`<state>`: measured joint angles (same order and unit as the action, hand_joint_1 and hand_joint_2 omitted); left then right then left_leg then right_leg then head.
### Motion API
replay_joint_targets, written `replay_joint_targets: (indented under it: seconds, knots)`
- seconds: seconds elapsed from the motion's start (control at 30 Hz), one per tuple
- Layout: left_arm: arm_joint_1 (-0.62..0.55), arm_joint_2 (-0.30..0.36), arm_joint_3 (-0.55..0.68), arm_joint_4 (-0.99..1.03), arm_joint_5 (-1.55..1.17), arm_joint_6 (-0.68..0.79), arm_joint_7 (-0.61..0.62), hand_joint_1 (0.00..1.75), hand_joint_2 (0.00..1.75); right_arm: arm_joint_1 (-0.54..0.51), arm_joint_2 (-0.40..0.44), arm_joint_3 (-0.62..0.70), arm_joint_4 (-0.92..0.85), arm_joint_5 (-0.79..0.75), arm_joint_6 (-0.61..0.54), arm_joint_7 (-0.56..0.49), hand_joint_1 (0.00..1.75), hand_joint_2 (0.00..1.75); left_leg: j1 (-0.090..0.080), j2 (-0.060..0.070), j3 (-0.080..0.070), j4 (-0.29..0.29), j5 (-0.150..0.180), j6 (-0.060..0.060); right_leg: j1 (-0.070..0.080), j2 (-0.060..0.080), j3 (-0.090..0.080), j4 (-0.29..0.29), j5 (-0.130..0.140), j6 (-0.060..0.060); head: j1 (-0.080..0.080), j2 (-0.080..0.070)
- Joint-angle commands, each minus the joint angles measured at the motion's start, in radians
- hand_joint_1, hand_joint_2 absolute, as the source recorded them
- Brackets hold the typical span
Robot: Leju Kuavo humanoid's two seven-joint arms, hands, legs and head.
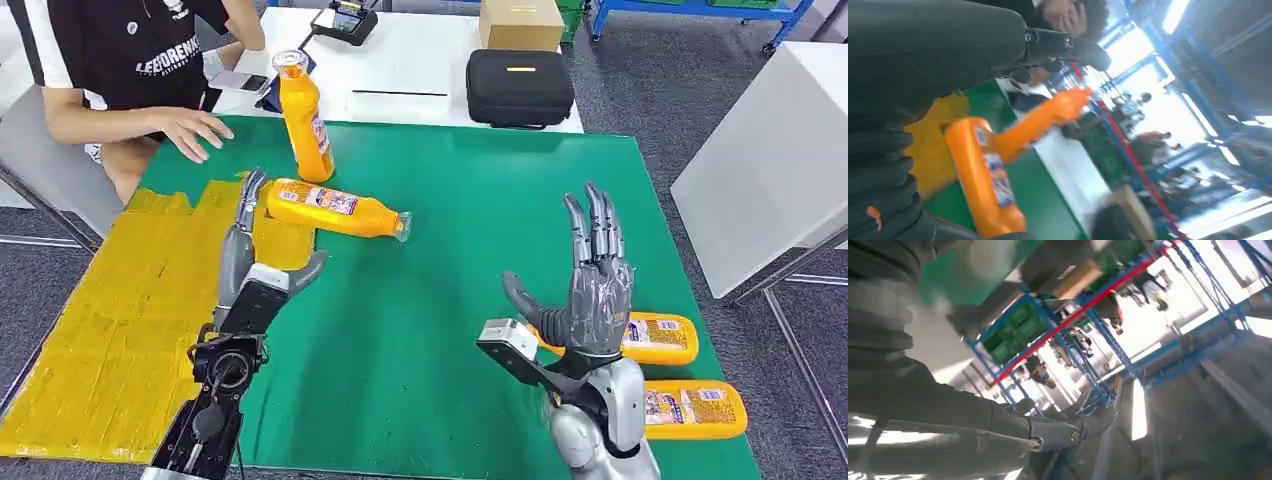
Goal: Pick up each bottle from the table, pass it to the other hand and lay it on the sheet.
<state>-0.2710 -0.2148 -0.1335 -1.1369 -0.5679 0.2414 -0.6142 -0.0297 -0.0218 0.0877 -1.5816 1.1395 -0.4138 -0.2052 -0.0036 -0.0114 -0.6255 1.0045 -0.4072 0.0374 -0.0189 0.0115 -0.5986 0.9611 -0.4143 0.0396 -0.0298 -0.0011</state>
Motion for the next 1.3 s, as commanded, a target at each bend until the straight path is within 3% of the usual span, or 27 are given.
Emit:
replay_joint_targets:
  seconds: [0.03, 0.07, 0.17, 0.33, 0.63, 0.83, 1.03, 1.13, 1.3]
  knots:
    - [-0.035, 0.042, -0.024, -0.057, 0.235, -0.173, -0.080, 0.00, 1.75, -0.436, -0.562, -0.056, 0.558, -0.165, 0.498, -0.217, 0.00, 1.75, -0.001, 0.001, 0.002, 0.002, -0.001, 0.000, -0.001, 0.000, 0.003, 0.001, 0.000, 0.000, 0.000, 0.000]
    - [-0.035, 0.040, -0.033, -0.081, 0.243, -0.186, -0.077, 0.00, 1.75, -0.529, -0.563, -0.040, 0.698, -0.132, 0.485, -0.258, 0.00, 1.75, -0.002, 0.005, 0.003, 0.003, -0.002, 0.000, -0.002, 0.003, 0.003, 0.001, 0.001, 0.001, -0.001, 0.000]
    - [-0.033, 0.038, -0.051, -0.116, 0.244, -0.197, -0.064, 0.00, 1.75, -0.568, -0.534, -0.018, 0.775, -0.099, 0.452, -0.256, 0.00, 1.75, -0.003, 0.009, 0.003, 0.002, 0.000, 0.002, -0.002, 0.007, 0.004, -0.001, 0.005, 0.004, 0.001, 0.000]
    - [-0.025, 0.043, -0.055, -0.126, 0.245, -0.196, -0.062, 0.00, 1.75, -0.558, -0.512, -0.004, 0.755, -0.098, 0.432, -0.237, 0.00, 1.75, -0.004, -0.005, 0.001, 0.001, 0.005, 0.007, -0.004, -0.005, 0.003, -0.001, 0.005, 0.005, -0.001, 0.000]
    - [-0.026, 0.044, -0.054, -0.122, 0.246, -0.196, -0.062, 0.00, 1.75, -0.548, -0.515, -0.005, 0.739, -0.104, 0.431, -0.233, 0.00, 1.75, -0.004, -0.003, 0.004, 0.001, 0.003, 0.006, -0.003, -0.004, 0.006, -0.001, 0.003, 0.005, 0.000, 0.000]
    - [-0.018, 0.054, -0.045, -0.128, 0.249, -0.184, -0.064, 0.00, 1.75, -0.597, -0.458, 0.034, 0.817, -0.091, 0.387, -0.203, 0.00, 1.75, -0.004, 0.000, 0.004, 0.000, 0.003, 0.005, -0.003, -0.001, 0.005, -0.001, 0.004, 0.004, 0.000, 0.000]
    - [-0.034, 0.040, -0.056, -0.104, 0.245, -0.183, -0.060, 0.00, 1.75, -0.580, -0.449, 0.040, 0.857, -0.095, 0.366, -0.213, 0.00, 1.75, -0.004, -0.005, 0.000, 0.000, 0.005, 0.007, -0.004, -0.005, 0.003, -0.001, 0.005, 0.005, 0.000, 0.000]
    - [-0.055, 0.041, -0.058, -0.060, 0.257, -0.182, -0.060, 0.00, 1.75, -0.460, -0.443, 0.023, 0.781, -0.114, 0.357, -0.224, 0.00, 1.75, -0.003, -0.005, 0.003, -0.001, 0.004, 0.006, -0.003, -0.006, 0.006, -0.002, 0.003, 0.004, 0.000, 0.000]
    - [-0.042, 0.048, -0.046, -0.064, 0.265, -0.180, -0.061, 0.00, 1.75, -0.102, -0.379, -0.079, 0.366, -0.095, 0.343, -0.158, 0.00, 1.75, -0.002, -0.010, 0.002, -0.002, 0.005, 0.006, -0.002, -0.010, 0.006, -0.003, 0.003, 0.005, 0.000, 0.000]
